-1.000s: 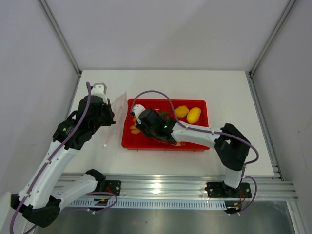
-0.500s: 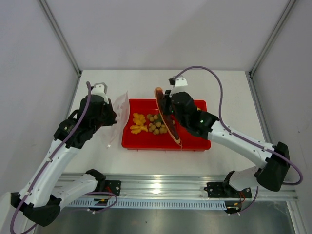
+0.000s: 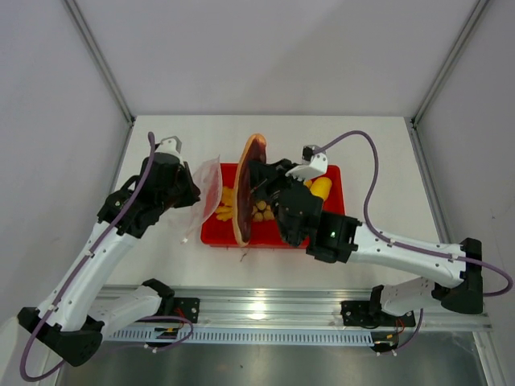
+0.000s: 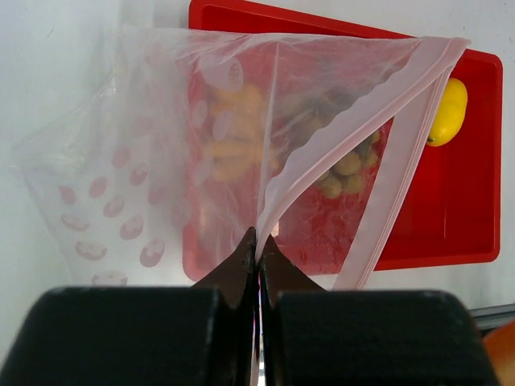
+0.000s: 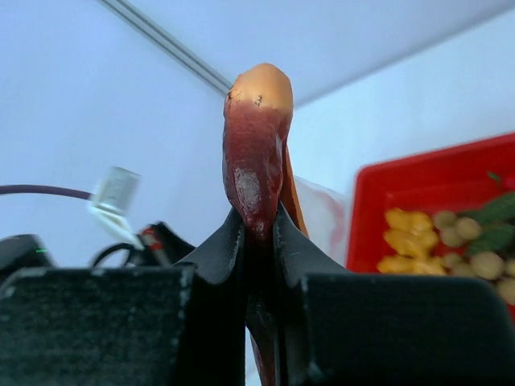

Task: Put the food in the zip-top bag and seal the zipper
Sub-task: Pick up the fake food from the bin, then place the fake food in the zipper food storage bag.

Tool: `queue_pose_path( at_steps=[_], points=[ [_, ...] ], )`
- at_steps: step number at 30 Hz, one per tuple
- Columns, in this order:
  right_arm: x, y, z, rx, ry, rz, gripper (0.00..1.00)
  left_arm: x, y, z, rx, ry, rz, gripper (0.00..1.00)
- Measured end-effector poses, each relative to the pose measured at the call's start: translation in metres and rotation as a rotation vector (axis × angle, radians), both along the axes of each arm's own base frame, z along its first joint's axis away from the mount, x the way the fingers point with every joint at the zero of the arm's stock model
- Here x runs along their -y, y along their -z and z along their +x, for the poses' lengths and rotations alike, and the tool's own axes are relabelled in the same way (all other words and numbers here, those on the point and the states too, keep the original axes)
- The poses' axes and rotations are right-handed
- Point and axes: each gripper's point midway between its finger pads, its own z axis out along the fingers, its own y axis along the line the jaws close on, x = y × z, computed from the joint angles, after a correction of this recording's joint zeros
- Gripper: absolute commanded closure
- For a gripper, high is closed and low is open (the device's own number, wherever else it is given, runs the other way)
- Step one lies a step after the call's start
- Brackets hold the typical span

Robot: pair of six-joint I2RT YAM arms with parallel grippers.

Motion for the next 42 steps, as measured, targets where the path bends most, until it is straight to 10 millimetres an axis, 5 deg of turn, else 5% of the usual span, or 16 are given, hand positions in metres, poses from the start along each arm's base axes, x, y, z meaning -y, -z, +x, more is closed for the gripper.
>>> queue_pose_path(
  at_steps=[6,22,30,42],
  points=[
    [-0.015,-0.031,-0.009,0.105,0.076,0.102,1.0,0.005,0.002,-0.001,-0.021,-0.001,-0.029,0.99],
    [-0.032,-0.067,0.025,0.242,0.213,0.154,1.0,0.026,0.0,-0.013,-0.066,0.091,-0.121,1.0],
    [-0.039,-0.051,0.045,0.289,0.245,0.091,1.0,0.037,-0.017,-0.02,-0.055,0.139,-0.19,0.99],
    [-0.052,-0.016,0.032,0.302,0.195,-0.028,0.94,0.045,-0.028,-0.021,-0.075,0.119,-0.292,1.0]
  ],
)
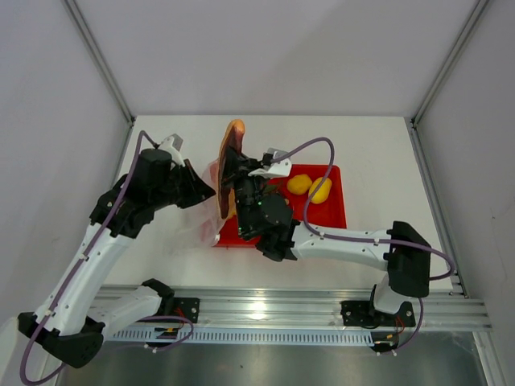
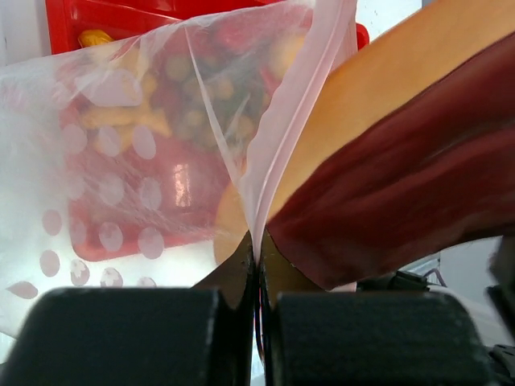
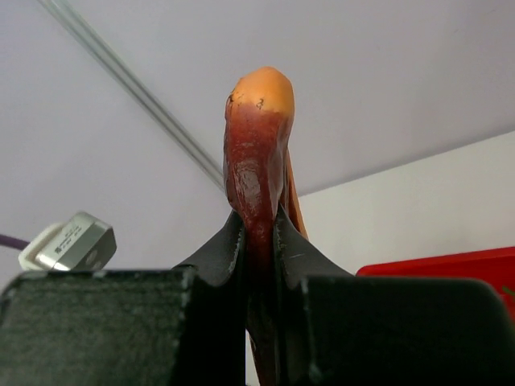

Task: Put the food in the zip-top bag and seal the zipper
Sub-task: Place the fake food in the zipper food storage bag.

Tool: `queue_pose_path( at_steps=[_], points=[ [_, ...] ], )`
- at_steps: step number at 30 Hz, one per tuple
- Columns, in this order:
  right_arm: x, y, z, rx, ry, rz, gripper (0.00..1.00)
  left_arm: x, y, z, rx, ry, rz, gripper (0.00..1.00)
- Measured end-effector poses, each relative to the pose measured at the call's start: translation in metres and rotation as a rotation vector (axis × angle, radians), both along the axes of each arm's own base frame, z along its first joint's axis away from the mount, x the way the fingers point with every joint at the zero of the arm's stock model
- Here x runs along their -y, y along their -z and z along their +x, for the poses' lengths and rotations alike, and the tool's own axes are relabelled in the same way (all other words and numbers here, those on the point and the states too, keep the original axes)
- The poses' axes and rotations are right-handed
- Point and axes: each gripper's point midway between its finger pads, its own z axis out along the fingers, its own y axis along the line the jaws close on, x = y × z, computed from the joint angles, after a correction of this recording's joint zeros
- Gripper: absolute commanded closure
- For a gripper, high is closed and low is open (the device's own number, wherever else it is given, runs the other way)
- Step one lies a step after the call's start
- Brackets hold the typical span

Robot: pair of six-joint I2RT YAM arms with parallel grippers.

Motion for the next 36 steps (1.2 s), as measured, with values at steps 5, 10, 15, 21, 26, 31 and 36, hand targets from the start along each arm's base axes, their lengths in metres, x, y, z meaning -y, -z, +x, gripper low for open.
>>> queue_pose_path(
  at_steps=[5,10,15,21,26,31,36],
  points=[
    [-0.004,0.015,-0.015,-0.074,-0.089,-0.067,0.74,-0.001,-0.005,0.004,0.012,-0.017,-0.018,0.99],
    [-0.003,0.009,-0.032,-0.117,-0.197,-0.101,0.3,0.002,-0.02,0.005,0.072,-0.005,-0.062,0.99],
    [-0.015,0.012,-0.039,-0.187,-0.296,-0.176,0.11,0.002,-0.045,-0.002,0.167,0.013,-0.121,0.99],
    [-0.004,0.036,-0.026,-0.284,-0.323,-0.247,0.14,0.003,-0.056,-0.008,0.206,0.035,-0.148,0.99],
    [0.021,0.037,-0.013,-0.33,-0.327,-0.307,0.18,-0.007,-0.051,-0.006,0.216,0.001,-0.103,0.99],
    [0.088,0.035,0.036,-0.396,-0.249,-0.304,0.2,-0.024,-0.041,-0.004,0.226,-0.05,-0.012,1.0],
    [0.143,0.068,0.083,-0.503,-0.197,-0.324,0.24,-0.039,-0.033,-0.003,0.235,-0.084,0.068,0.99]
  ],
)
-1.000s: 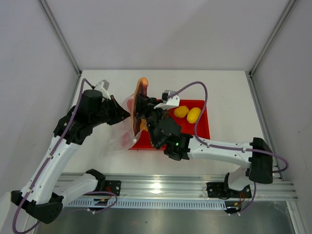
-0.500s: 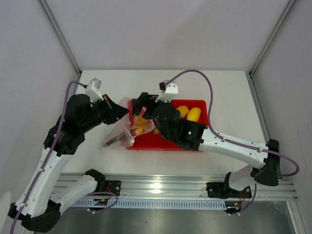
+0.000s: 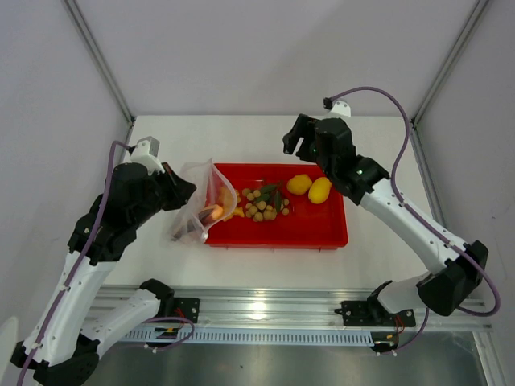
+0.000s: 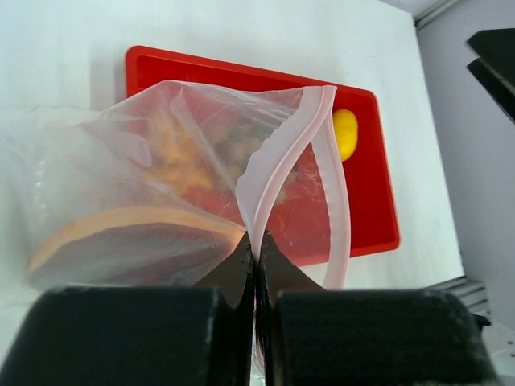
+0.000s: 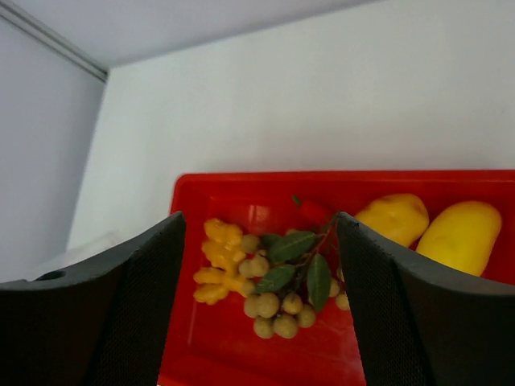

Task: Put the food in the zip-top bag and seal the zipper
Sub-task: Place the fake food in the zipper food storage bag, then pick up the fake fruit from the bin.

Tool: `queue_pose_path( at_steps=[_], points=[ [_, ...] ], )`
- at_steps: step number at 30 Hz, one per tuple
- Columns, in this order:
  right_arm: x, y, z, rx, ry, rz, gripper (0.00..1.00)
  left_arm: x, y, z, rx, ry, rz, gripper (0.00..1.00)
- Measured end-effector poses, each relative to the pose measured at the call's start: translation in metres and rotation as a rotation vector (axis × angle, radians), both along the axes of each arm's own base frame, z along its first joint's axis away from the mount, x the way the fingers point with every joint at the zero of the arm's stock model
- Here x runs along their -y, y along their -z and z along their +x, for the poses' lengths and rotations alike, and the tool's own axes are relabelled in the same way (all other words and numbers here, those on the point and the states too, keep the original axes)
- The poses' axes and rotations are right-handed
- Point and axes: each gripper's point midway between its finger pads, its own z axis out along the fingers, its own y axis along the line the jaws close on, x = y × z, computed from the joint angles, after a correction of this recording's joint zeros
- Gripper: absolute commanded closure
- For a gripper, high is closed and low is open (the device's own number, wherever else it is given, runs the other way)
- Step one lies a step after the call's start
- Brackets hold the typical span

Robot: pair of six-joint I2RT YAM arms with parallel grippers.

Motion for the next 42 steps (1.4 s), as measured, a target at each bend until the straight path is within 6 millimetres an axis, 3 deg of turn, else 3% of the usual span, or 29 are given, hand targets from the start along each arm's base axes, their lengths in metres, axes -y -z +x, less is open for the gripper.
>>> queue_pose_path(
  at_steps=[2,9,18,24,34,42],
  points=[
    [0.001,0.028,0.01,-0.054,-0.017,-0.047,0.24,-0.005,0.003,-0.001,0.004,-0.013,0.023,0.99],
    [-0.029,0.132,0.031,-0.271,-0.129,-0.141,0.27,-0.012,0.004,0.0,0.02,-0.026,0.06,1.0],
    [-0.033,0.221,0.057,-0.481,-0.108,-0.102,0.36,-0.006,0.018,0.003,-0.005,-0.003,0.067,0.99],
    [-0.04,0.25,0.059,-0.57,-0.121,-0.048,0.4,-0.004,0.02,0.006,-0.01,0.002,0.068,0.99],
    [-0.048,0.249,0.059,-0.567,-0.127,-0.018,0.41,-0.001,0.024,0.01,-0.01,0.007,0.065,0.99],
    [-0.029,0.263,0.039,-0.57,-0.097,-0.124,0.37,0.0,0.03,0.011,-0.022,0.013,0.072,0.99]
  ],
)
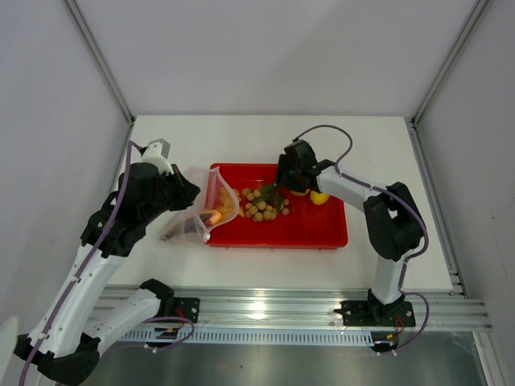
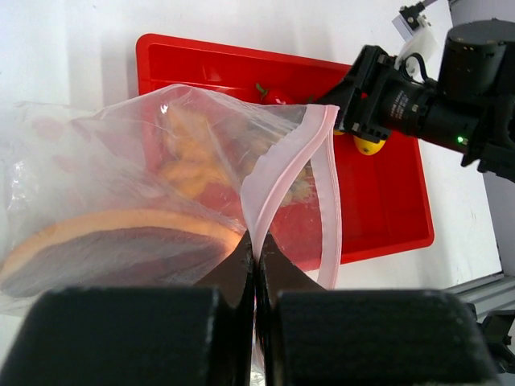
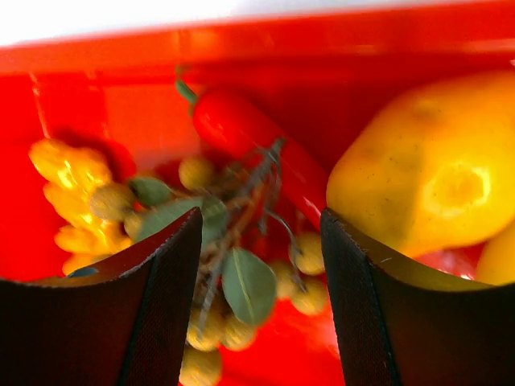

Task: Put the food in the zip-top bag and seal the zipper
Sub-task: Pick up the fake fruit from the bin.

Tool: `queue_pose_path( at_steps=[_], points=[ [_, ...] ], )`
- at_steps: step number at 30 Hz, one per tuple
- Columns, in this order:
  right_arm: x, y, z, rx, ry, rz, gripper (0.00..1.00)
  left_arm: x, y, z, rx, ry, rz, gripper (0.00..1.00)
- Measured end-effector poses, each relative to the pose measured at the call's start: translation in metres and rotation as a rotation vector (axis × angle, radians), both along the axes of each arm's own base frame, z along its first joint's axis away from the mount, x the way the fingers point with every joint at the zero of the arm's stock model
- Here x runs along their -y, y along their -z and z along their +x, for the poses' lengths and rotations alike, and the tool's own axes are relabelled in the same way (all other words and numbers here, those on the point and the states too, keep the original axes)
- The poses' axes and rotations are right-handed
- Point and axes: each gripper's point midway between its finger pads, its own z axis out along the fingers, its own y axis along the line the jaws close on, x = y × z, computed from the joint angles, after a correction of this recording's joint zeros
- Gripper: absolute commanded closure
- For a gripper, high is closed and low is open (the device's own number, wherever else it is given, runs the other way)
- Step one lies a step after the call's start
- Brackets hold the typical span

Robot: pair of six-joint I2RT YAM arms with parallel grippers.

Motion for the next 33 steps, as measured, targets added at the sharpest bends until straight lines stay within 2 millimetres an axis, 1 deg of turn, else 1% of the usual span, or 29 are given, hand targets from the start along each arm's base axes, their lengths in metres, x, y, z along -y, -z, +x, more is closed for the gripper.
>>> queue_pose_path(
  at_steps=[3,7,11,16,21,24,27,28,29,33],
  points=[
    [0.008,-0.003,-0.011,0.004,-0.015,-0.016,0.37,0.0,0.0,0.0,0.002,0.003,0.005,0.99],
    [0.009,-0.01,-0.019,0.012,-0.033,0.007,0.37,0.0,0.0,0.0,0.003,0.005,0.003,0.99],
    [-0.002,-0.014,-0.021,0.014,-0.06,0.065,0.38,0.001,0.0,0.0,0.002,0.009,0.002,0.99],
    [-0.013,-0.015,-0.015,0.024,-0.065,0.116,0.39,0.001,0.0,-0.001,0.002,0.01,0.001,0.99],
    [-0.022,-0.002,0.0,0.01,-0.058,0.116,0.4,0.001,0.001,-0.002,-0.001,0.013,0.001,1.0],
    [-0.024,0.009,0.002,-0.01,-0.049,0.112,0.41,0.001,0.001,-0.002,-0.004,0.014,0.002,0.99],
    [-0.024,0.016,0.002,-0.025,-0.044,0.108,0.58,0.002,0.001,-0.002,-0.004,0.017,0.001,0.99],
    [-0.024,0.019,0.001,-0.03,-0.044,0.105,0.68,0.002,0.001,-0.003,-0.005,0.018,0.0,1.0],
    [-0.025,0.021,0.001,-0.034,-0.046,0.104,0.69,0.002,0.001,-0.003,-0.005,0.019,0.0,0.99],
    [-0.027,0.029,0.0,-0.055,-0.045,0.113,0.68,0.002,0.002,-0.002,-0.006,0.022,0.004,0.99]
  ],
)
